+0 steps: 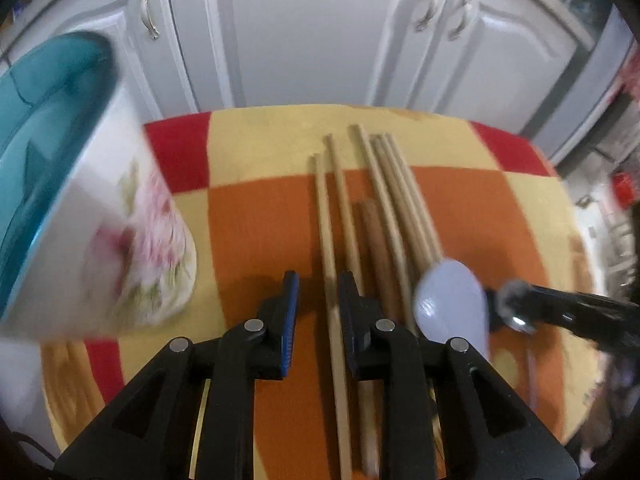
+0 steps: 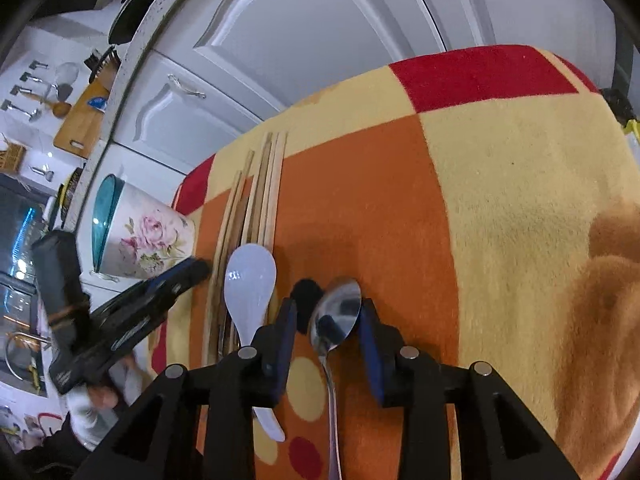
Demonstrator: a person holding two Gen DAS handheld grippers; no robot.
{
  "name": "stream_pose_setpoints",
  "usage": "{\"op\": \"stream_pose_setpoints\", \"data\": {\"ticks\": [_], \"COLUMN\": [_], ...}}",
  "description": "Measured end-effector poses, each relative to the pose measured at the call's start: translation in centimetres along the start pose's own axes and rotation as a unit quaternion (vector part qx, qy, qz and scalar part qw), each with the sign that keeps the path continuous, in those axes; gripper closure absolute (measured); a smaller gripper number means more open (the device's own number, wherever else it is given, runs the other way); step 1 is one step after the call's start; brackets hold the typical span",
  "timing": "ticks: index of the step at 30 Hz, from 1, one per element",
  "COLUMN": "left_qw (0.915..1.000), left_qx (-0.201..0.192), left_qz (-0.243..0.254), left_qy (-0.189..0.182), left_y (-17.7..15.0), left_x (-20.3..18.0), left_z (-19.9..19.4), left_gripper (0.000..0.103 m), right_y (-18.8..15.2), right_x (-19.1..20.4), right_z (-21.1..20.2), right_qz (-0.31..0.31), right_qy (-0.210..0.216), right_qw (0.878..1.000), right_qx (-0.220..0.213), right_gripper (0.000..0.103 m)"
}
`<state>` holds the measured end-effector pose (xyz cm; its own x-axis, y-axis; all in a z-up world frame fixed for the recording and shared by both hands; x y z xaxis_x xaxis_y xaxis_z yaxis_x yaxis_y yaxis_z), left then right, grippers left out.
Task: Organize utensils
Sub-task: 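Lift the metal spoon with the right tool while the left lifts the chopstick, then carry both items to the rose-print holder and release them inside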
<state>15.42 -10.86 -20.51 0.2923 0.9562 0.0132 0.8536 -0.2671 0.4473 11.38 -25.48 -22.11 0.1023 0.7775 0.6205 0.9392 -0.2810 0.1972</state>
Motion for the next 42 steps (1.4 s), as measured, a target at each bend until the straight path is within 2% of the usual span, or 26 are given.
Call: {"op": "stream_pose_setpoints", "data": {"ticks": [9,11,15,18,22,27,31,34,36,37,40,42], "left_qw": [0.9999,0.9999,0.9991,0.9965,0.9917,0.9871,0.9783,0.9747,0.9725,0.9710,0.9675,0.9660], "left_qx": [0.006,0.005,0.009,-0.017,-0.053,-0.089,-0.153,-0.178,-0.185,-0.188,-0.191,-0.191], "left_qz": [-0.006,0.006,0.011,0.005,-0.001,-0.014,-0.024,-0.037,-0.047,-0.052,-0.069,-0.080], "left_qy": [0.014,0.006,-0.039,-0.082,-0.117,-0.133,-0.137,-0.130,-0.134,-0.138,-0.151,-0.155], "left_y": [1.9,2.0,1.1,0.4,0.1,-0.2,1.4,2.3,2.5,2.5,2.5,2.4], "left_x": [0.6,0.1,-0.9,-1.1,-0.3,0.9,2.5,4.3,5.0,5.2,5.7,6.3], "left_z": [1.9,1.9,0.6,-2.7,-7.4,-11.9,-16.2,-18.4,-18.9,-19.1,-18.9,-18.9], "left_gripper": [0.086,0.098,0.099,0.099,0.099,0.099,0.099,0.099,0.099,0.099,0.099,0.099], "right_y": [1.2,1.2,0.5,0.1,-0.2,-0.6,-0.6,-0.2,-0.1,-0.2,-1.0,-1.8], "right_x": [0.2,0.1,0.4,1.5,3.5,5.8,8.7,10.6,10.4,9.9,6.7,4.5], "right_z": [0.2,0.4,0.5,-1.0,-4.1,-6.6,-8.8,-9.6,-8.5,-7.9,-4.9,-2.6], "right_qz": [-0.006,-0.014,-0.022,-0.042,-0.063,-0.081,-0.093,-0.127,-0.131,-0.134,-0.128,-0.123], "right_qy": [0.018,0.017,0.026,0.026,0.034,0.042,0.066,0.050,0.019,0.000,-0.068,-0.090], "right_qw": [1.000,1.000,0.999,0.999,0.997,0.995,0.992,0.988,0.989,0.990,0.989,0.988], "right_qx": [0.006,0.005,0.016,0.004,-0.019,-0.039,-0.062,-0.072,-0.059,-0.051,-0.028,-0.004], "right_gripper": [0.073,0.086,0.092,0.096,0.098,0.100,0.101,0.101,0.100,0.096,0.075,0.075]}}
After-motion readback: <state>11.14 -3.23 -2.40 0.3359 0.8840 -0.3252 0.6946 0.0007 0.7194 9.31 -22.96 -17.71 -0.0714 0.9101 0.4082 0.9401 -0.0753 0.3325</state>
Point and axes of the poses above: each gripper's, at about its wrist camera, not at the fingertips, and z roughly the way its jaws point, x to its left, y to its top, the point moved 10 cm from there along z, roughly the way its jaws point, and after that the axes turned 7 degrees about z, right-handed, at the moved point
